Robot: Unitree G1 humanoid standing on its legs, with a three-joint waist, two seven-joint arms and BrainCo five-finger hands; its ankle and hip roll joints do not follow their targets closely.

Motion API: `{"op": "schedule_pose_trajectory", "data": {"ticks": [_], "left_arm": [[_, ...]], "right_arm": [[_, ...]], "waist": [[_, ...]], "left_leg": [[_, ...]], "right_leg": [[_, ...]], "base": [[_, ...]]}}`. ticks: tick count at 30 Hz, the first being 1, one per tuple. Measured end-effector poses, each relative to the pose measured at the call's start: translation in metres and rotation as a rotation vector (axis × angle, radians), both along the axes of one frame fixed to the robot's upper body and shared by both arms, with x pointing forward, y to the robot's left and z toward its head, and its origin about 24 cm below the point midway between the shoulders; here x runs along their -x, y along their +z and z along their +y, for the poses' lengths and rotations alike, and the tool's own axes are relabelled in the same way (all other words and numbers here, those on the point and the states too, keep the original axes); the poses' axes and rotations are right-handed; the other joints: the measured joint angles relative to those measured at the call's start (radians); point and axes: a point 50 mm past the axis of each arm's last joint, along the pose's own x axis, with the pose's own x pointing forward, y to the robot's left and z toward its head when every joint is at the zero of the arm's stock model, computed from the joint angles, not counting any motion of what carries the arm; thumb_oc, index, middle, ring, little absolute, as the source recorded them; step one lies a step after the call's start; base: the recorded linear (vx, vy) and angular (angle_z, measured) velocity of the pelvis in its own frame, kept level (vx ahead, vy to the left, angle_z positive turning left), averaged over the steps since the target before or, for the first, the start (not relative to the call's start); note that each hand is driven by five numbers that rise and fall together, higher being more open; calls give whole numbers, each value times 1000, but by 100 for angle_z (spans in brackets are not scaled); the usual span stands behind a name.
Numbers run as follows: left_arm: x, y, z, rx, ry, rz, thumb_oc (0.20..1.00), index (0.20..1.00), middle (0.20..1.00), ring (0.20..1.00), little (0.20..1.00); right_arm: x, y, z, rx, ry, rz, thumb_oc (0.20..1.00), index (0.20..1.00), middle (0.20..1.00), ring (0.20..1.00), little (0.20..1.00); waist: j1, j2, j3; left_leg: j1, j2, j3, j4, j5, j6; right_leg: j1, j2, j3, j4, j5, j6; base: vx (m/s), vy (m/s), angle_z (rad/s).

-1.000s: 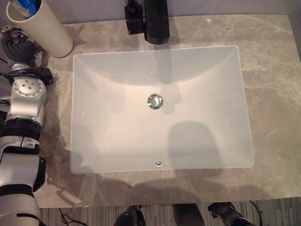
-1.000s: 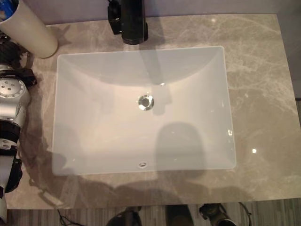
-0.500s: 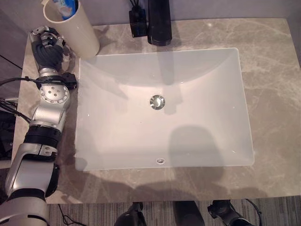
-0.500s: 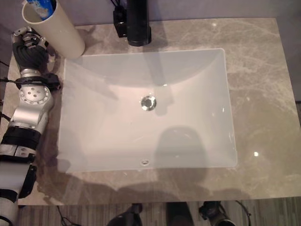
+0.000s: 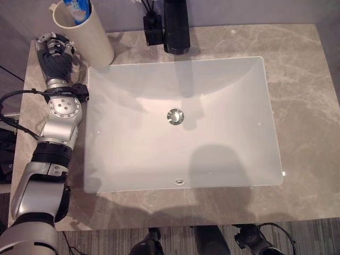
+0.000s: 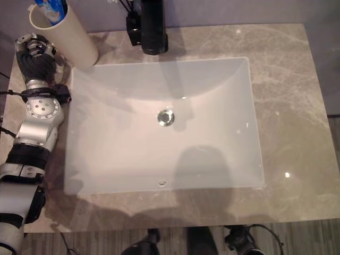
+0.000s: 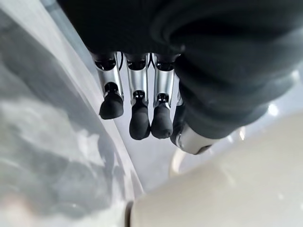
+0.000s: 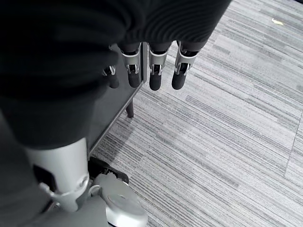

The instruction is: Put brush and paste in cup on sink, flatten towel.

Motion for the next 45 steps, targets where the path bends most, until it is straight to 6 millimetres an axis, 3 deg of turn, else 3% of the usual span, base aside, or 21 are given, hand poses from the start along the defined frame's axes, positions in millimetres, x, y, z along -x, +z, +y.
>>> {"op": "schedule_pose_trajectory", "data": {"ticks": [9,13,16,21,26,30,34,38,45], "left_arm": [[4,-14,-5,10,38,4,200,200,200,200,200],[14,-39,-3,33,45,31,200,200,200,200,200],[29,-63,-8,48,23,46,200,200,200,200,200],[67,-95,11,67,68,77,200,200,200,200,200],[94,-124,26,71,132,152,200,200,200,200,200],[119,-138,14,85,51,153,200,200,200,200,200],[129,-137,9,104,-41,119,200,200,200,200,200],[127,-139,9,136,-116,125,200,200,200,200,200],[126,-129,-3,163,-279,81,200,200,200,200,200]], "right_arm": [[1,-1,2,0,22,7,1000,1000,1000,1000,1000],[1,-1,2,2,21,9,1000,1000,1000,1000,1000],[3,-2,1,2,16,18,1000,1000,1000,1000,1000],[14,-4,-5,-4,-36,30,1000,1000,1000,1000,1000],[32,-10,-10,-5,-75,81,1000,1000,1000,1000,1000],[40,-12,-16,-15,-127,105,1000,1000,1000,1000,1000],[54,-15,-22,-12,-165,132,1000,1000,1000,1000,1000],[53,-15,-20,-21,-166,129,1000,1000,1000,1000,1000],[62,-20,-8,-64,-167,155,1000,1000,1000,1000,1000]], "waist": [[-4,-24,-31],[4,-25,-31],[20,-27,-31],[33,-29,-30],[72,-34,-29],[81,-34,-28],[110,-40,-30],[103,-44,-32],[95,-70,-52]], "left_leg": [[5,7,-18,4,4,-4],[39,14,-29,4,4,-5],[57,13,-51,0,4,-6],[78,6,-70,0,6,-4],[107,-5,-88,0,8,4],[117,-19,-120,0,14,15],[152,-39,-151,4,17,29],[184,-68,-170,0,12,59],[256,-82,-180,4,9,68]], "right_leg": [[17,-3,-23,0,9,-11],[56,-1,-37,0,6,-12],[87,-8,-55,0,-7,-8],[118,-22,-68,0,-14,0],[154,-38,-83,0,-17,7],[185,-62,-111,0,-18,14],[230,-88,-133,0,-27,32],[279,-125,-143,0,-33,51],[354,-137,-146,0,-38,70]], "base": [[-6,-2,5],[-13,10,6],[-22,41,18],[-33,53,11],[-59,65,11],[-79,77,24],[-79,77,24],[-69,77,15],[-21,71,4]]}}
